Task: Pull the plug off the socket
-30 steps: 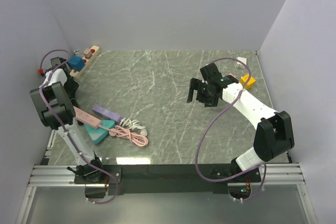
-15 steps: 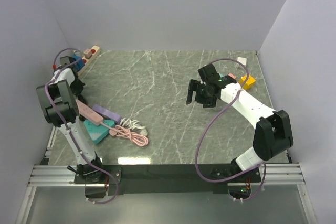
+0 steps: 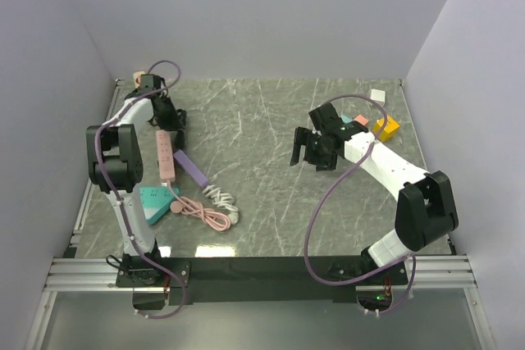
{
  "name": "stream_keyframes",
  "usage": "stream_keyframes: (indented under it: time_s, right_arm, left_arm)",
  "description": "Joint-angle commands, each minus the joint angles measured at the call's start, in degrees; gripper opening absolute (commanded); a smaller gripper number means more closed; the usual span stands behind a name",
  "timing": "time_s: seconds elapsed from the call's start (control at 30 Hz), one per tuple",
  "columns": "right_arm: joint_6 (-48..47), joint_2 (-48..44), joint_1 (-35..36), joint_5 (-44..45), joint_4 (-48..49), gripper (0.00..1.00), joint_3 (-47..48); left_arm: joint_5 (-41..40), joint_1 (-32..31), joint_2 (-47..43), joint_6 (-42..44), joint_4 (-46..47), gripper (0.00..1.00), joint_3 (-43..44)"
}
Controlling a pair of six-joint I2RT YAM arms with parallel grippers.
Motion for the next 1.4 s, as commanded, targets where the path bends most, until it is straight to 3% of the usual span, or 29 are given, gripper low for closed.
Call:
stream_keyframes:
  time_s: [0.0,0.27,0.33,0.47,0.7,1.07,1.37]
  right_arm:
    - [0.1,-1.8,0.5,-0.8,2.5,0.91,-1.2]
    - [0.1,-1.8,0.5,-3.2,4.7,0.90,-2.9]
    - [-0.8,-1.5,0.6,-5.9,5.3,0.90,-3.5]
    - [-2.2,-0.9,2.1,-8.6,6.1,0.89,-4.2]
    - [-1.4,1.0,7.2,-9.7,7.7,0.88,-4.3]
    - [2.4,9.1,17.6,-13.1,13.3,0.88,0.9]
    - [3.5,16.8,20.4,-14.6,14.4,0.88,8.6]
  left_arm:
    - [11.1,-2.8,-3.8,1.3,2.6,0.00,2.9]
    - [24.1,-10.8,-5.9,1.4,7.4,0.01,-2.6]
    - [24.0,-11.6,-6.3,0.6,7.9,0.01,-2.1]
    - [24.6,-12.0,-8.2,-5.8,12.0,0.01,-1.9]
    - [15.2,-12.0,-6.8,-15.0,16.3,0.00,-0.6]
    - [23.9,-12.7,-1.4,-34.4,31.8,0.01,-3.2]
    - [26.2,-12.7,-1.8,-45.6,48.9,0.01,-8.1]
